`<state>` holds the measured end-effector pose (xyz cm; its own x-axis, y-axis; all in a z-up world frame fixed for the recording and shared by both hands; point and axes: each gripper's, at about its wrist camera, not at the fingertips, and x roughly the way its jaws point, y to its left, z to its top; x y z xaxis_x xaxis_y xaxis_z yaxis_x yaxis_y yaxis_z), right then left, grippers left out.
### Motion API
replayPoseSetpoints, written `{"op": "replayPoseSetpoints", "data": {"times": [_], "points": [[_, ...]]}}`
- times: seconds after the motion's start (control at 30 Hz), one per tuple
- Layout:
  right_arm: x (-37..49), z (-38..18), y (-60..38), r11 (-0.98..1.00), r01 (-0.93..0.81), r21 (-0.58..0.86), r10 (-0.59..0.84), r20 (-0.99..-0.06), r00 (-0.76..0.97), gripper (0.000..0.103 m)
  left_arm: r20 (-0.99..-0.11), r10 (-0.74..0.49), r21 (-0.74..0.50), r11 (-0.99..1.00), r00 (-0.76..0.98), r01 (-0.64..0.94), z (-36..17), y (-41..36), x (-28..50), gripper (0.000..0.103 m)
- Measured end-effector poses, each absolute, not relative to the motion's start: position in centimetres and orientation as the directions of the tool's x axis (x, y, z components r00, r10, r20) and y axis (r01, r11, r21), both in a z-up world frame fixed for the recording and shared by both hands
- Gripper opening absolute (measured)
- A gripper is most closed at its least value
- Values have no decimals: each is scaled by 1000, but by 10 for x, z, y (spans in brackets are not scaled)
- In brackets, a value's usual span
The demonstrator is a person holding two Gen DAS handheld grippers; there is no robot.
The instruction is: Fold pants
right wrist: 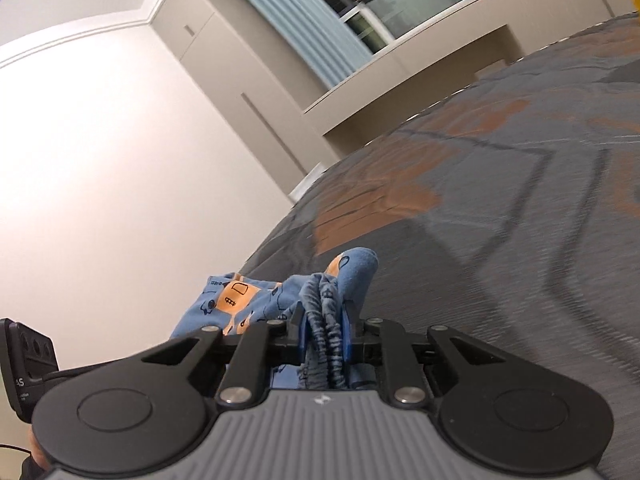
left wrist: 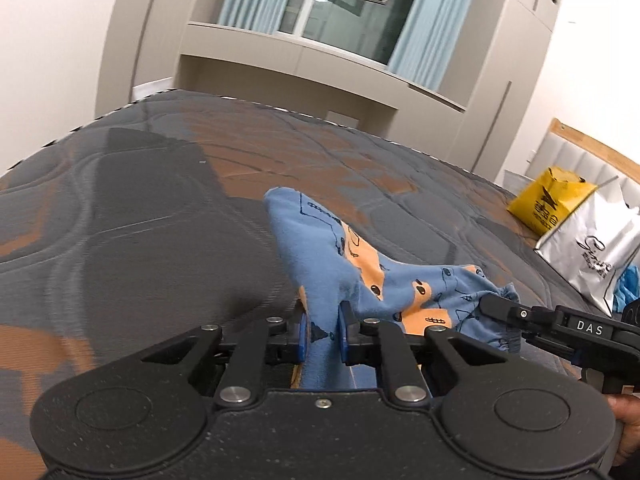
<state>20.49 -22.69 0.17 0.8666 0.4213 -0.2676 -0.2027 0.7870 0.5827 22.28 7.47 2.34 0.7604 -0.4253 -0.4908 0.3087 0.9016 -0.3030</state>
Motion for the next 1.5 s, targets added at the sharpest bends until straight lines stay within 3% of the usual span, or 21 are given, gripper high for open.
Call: {"op": "replayPoseSetpoints", "data": {"times": [0.47,1.17,1.33,1.5], "points": [[248,-3,-152,795,-231,561,470,-329,819,18,-528,-385,-347,911,757,222,5,148,237,16],[261,-29,-142,824,-172,540,427,-393,815,23,-559,-381,-346,915,736,210,-24,146,249,22],[258,-29,-140,831,-170,530,418,-394,818,26,-563,-368,-343,919,740,195,-24,145,247,25],[256,-28,-139,837,-168,520,411,-397,821,35,-565,-348,-335,925,748,177,-23,146,243,32]]}}
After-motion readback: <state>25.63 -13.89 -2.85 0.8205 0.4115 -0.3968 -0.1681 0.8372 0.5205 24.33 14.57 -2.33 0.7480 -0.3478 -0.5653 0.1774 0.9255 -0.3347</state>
